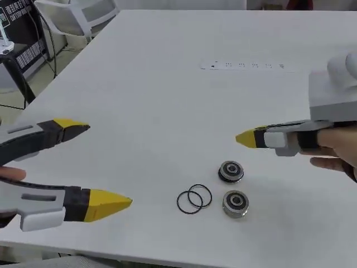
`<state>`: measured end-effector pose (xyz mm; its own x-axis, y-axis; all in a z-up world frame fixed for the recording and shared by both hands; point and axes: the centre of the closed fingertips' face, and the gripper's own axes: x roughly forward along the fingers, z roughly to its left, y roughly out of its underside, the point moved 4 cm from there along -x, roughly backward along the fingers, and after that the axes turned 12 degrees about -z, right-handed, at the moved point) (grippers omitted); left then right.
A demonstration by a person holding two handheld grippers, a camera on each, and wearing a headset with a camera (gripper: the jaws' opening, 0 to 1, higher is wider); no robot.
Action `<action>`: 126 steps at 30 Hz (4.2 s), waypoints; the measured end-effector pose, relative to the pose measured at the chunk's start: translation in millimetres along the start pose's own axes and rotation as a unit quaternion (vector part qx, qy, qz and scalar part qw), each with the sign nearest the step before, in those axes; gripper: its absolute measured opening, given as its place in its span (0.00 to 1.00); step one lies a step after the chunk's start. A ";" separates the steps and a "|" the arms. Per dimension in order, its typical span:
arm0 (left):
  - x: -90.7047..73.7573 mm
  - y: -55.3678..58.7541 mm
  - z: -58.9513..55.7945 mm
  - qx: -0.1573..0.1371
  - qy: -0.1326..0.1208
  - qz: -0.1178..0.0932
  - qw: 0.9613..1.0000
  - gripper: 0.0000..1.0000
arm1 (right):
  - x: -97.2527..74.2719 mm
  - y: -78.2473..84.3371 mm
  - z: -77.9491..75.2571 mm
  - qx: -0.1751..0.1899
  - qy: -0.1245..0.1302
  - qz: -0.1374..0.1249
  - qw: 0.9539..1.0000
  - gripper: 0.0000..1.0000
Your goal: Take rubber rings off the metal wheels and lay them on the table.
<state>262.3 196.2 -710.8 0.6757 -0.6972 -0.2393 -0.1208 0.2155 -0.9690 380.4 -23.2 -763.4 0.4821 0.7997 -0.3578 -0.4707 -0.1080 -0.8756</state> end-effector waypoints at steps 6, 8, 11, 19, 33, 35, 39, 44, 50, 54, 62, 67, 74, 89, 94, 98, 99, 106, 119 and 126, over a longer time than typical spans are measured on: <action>12.1 -17.9 7.5 0.023 0.022 -0.009 0.999 0.89 | -11.2 5.4 -19.2 -0.018 0.017 -0.004 1.000 0.15; 17.3 -25.0 9.9 0.034 0.029 -0.013 0.999 0.89 | -12.3 10.5 -26.1 -0.019 0.023 0.003 1.000 0.15; 25.2 -32.4 12.2 0.058 0.044 -0.011 0.997 0.87 | -12.3 18.4 -32.1 -0.023 0.028 0.015 0.999 0.17; 48.6 -52.0 13.7 0.097 0.081 -0.019 0.992 0.86 | -7.3 38.7 -28.3 -0.090 -0.006 0.061 0.994 0.21; 96.4 -66.4 10.2 0.139 0.139 -0.032 0.980 0.78 | 8.2 66.7 -15.4 -0.148 -0.058 0.094 0.983 0.31; 106.4 -64.5 8.4 0.131 0.146 -0.037 0.980 0.75 | 8.9 66.5 -14.1 -0.144 -0.062 0.090 0.984 0.31; 128.2 -58.2 1.8 0.116 0.159 -0.045 0.979 0.73 | 11.4 66.3 -9.3 -0.140 -0.073 0.081 0.984 0.32; 154.8 -47.9 -5.7 0.101 0.173 -0.044 0.979 0.67 | 12.5 69.3 -10.7 -0.142 -0.073 0.084 0.984 0.32; 180.8 -35.0 -2.9 0.070 0.160 -0.057 0.983 0.56 | 12.9 68.1 -13.2 -0.136 -0.073 0.076 0.985 0.30; 191.4 -19.1 -2.7 0.053 0.155 -0.047 0.985 0.55 | 13.2 67.8 -13.4 -0.135 -0.074 0.074 0.985 0.30; 201.7 16.4 -22.3 0.048 0.181 -0.024 0.982 0.44 | 14.5 69.5 -11.2 -0.130 -0.078 0.071 0.986 0.27; 201.8 33.6 -28.0 0.050 0.166 -0.017 0.985 0.33 | 16.2 72.1 -8.3 -0.135 -0.084 0.074 0.984 0.28; 203.3 40.7 -35.7 0.034 0.177 -0.009 0.984 0.28 | 17.1 72.8 -7.0 -0.140 -0.084 0.075 0.984 0.27; 212.2 65.4 -44.8 0.025 0.175 0.028 0.984 0.20 | 18.5 75.4 -9.4 -0.151 -0.085 0.079 0.982 0.26; 211.1 66.0 -40.3 0.014 0.160 0.030 0.987 0.15 | 18.7 73.0 -10.4 -0.154 -0.082 0.075 0.982 0.25; 211.1 65.2 -40.8 0.015 0.157 0.027 0.987 0.14 | 19.5 71.5 -10.7 -0.159 -0.082 0.071 0.981 0.24; 209.5 64.7 -39.7 0.014 0.159 0.025 0.987 0.14 | 19.6 71.4 -10.6 -0.160 -0.082 0.071 0.981 0.24; 208.3 64.7 -39.4 0.013 0.156 0.024 0.987 0.14 | 19.6 72.5 -10.9 -0.171 -0.083 0.077 0.979 0.21; 208.5 66.0 -39.7 0.008 0.151 0.020 0.988 0.14 | 17.8 73.9 -10.7 -0.188 -0.092 0.085 0.974 0.15; 208.3 66.4 -40.1 0.006 0.149 0.020 0.989 0.14 | 14.0 76.5 -11.0 -0.191 -0.088 0.093 0.973 0.01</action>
<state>365.8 37.9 -827.4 0.4255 -0.8581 -0.2875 -0.1330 0.2550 -0.9578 359.2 -26.8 -838.9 0.2642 0.8304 -0.4906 -0.2125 -0.4460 -0.8694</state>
